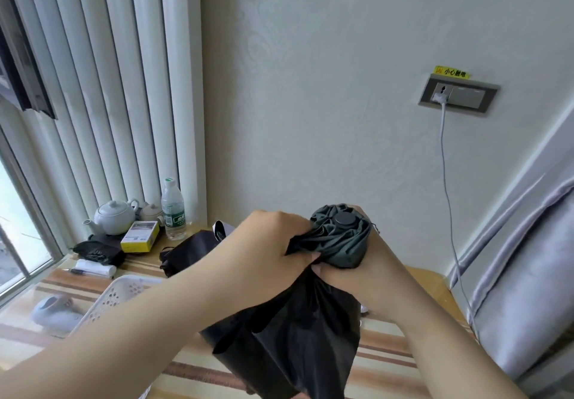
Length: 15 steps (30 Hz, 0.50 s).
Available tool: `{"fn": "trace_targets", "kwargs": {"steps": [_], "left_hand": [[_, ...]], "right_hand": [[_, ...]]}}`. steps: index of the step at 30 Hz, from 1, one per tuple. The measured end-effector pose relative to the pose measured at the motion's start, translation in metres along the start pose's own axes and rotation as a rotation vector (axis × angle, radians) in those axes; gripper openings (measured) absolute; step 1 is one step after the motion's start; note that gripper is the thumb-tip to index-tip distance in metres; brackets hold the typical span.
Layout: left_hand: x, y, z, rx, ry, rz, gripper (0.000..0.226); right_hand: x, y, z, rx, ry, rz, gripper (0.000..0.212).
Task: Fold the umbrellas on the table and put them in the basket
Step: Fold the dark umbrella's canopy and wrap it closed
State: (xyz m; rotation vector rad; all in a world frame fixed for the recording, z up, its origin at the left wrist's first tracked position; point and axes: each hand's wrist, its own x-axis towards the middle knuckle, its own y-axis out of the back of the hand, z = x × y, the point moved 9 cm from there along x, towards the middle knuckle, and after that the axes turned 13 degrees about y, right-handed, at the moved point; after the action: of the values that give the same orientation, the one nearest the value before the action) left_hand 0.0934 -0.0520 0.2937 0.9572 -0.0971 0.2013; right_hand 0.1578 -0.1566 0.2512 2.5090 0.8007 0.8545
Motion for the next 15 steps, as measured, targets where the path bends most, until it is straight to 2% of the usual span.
{"fn": "trace_targets", "kwargs": {"steps": [1,3,6,8,13,15], "left_hand": [[0.001,-0.002,-0.003,-0.027,0.015,0.006,0.034],[0.001,-0.007,-0.006,-0.071,0.027,0.028,0.030],[0.002,-0.012,-0.011,-0.141,0.050,0.063,0.010],[0.002,-0.014,-0.012,-0.155,0.040,0.077,0.009],[-0.003,0.002,0.001,-0.084,-0.022,0.027,0.007],[-0.003,0.023,-0.005,-0.039,0.011,0.065,0.025]], "right_hand": [[0.000,0.001,0.000,-0.017,-0.007,0.013,0.049],[-0.002,0.003,0.001,-0.039,-0.016,0.065,0.052],[-0.009,0.001,0.006,0.011,-0.050,0.161,0.082],[-0.012,-0.005,0.013,0.086,-0.071,0.184,0.087],[-0.013,-0.003,0.006,0.173,-0.036,0.137,0.062],[-0.014,0.006,0.001,0.180,-0.008,0.137,0.059]]}}
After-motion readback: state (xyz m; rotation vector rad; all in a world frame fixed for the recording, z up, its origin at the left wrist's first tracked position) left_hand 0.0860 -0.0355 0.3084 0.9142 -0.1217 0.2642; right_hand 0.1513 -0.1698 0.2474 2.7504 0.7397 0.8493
